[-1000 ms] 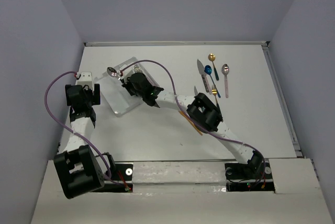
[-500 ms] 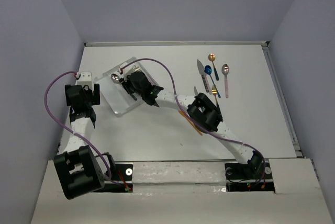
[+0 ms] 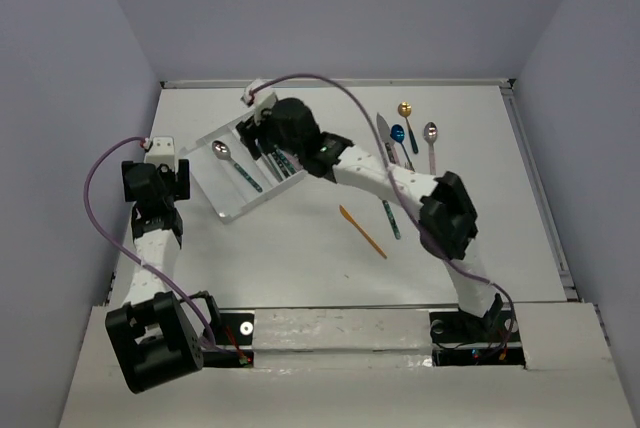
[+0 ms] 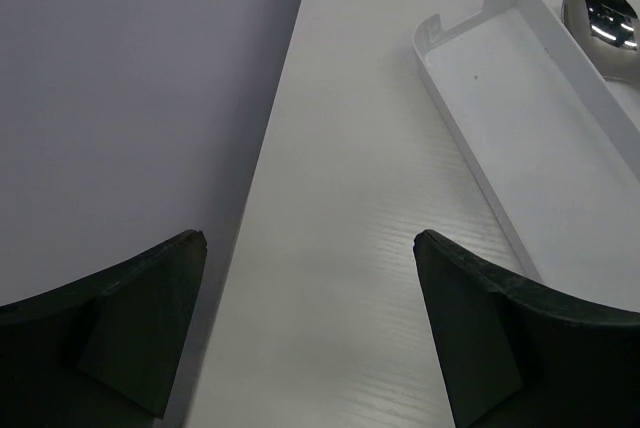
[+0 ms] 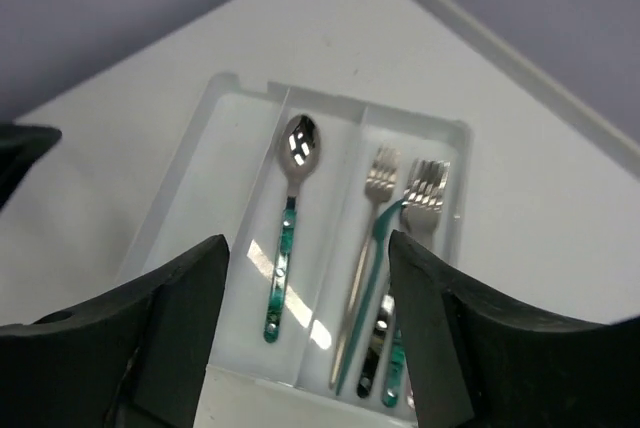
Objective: Sort the eating utensils into containers
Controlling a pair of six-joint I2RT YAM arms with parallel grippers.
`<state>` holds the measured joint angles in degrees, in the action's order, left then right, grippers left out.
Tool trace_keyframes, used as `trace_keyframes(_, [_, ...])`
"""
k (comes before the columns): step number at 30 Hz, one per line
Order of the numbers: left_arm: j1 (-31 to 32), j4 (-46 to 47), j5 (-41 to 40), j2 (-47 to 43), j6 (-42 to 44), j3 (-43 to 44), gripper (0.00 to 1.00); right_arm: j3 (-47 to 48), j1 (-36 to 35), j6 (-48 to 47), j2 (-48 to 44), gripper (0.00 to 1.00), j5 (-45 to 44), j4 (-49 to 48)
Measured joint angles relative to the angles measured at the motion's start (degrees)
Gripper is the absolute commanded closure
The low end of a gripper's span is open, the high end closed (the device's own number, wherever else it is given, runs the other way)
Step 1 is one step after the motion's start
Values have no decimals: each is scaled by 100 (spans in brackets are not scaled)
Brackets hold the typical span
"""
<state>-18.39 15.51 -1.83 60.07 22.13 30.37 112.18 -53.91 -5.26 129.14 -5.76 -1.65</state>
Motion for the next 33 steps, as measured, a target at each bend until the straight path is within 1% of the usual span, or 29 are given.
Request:
trace_keyframes(1, [0, -15, 11, -35, 26, 0, 1, -74, 87, 59, -428, 15, 9, 208])
trace_keyframes(2, [0, -44, 33, -59, 55, 0, 1, -190, 249, 240, -907, 11, 79, 431])
trace_keyframes(3, [0, -68, 37, -70, 79, 0, 1, -315, 544, 422, -1414, 11, 323, 723])
trace_keyframes(4, [0, -116, 92, -81, 118, 0, 1, -389, 815, 616, -1729, 11, 439, 876])
trace_keyframes(5, [0, -160, 144, -81, 149, 0, 1, -514, 1198, 848, -2079, 13, 584, 1021])
trace_keyframes(6, [0, -236, 210, -79, 188, 0, 1, -743, 1860, 1058, -2522, 24, 643, 1161])
trace_keyframes(7, [0, -306, 258, -79, 219, 0, 1, -953, 2446, 1244, -2791, 31, 638, 1259])
trace_keyframes(9, [0, -459, 358, -79, 289, 2, 1, -1399, 3416, 1517, -3056, 48, 402, 1429])
trace_keyframes(10, [0, -492, 385, -79, 299, 2, 1, -1685, 3915, 1648, -3093, 50, 273, 1585])
trace_keyframes(11, [0, -553, 442, -79, 319, 2, 1, -1908, 4234, 1755, -3075, 50, 197, 1698])
trace_keyframes(12, [0, -579, 470, -79, 337, 2, 1, -2293, 4590, 1886, -2970, 46, 120, 1934])
trace_keyframes(15, [0, -636, 546, -83, 367, 2, 1, -2800, 4833, 2048, -2590, 44, 11, 2441])
trace_keyframes(18, [0, -658, 597, -111, 402, 2, 1, -3071, 4750, 2068, -2216, 44, -28, 2817])
trace_keyframes(19, [0, -660, 603, -129, 417, 2, 1, -3088, 4690, 2070, -2076, 44, -31, 2959])
trace_keyframes(24, [0, -658, 612, -229, 452, 0, 1, -3010, 4579, 2076, -1786, 44, -184, 3034])
trace_keyframes(28, [0, -658, 612, -286, 485, -9, 1, -2964, 4594, 2138, -1561, 45, -531, 3119])
trace_keyframes(32, [0, -654, 616, -332, 505, -68, 1, -2964, 4597, 2153, -1475, 47, -820, 3206])
trace_keyframes(33, [0, -656, 616, -332, 505, -81, 1, -2964, 4597, 2153, -1475, 50, -848, 3213])
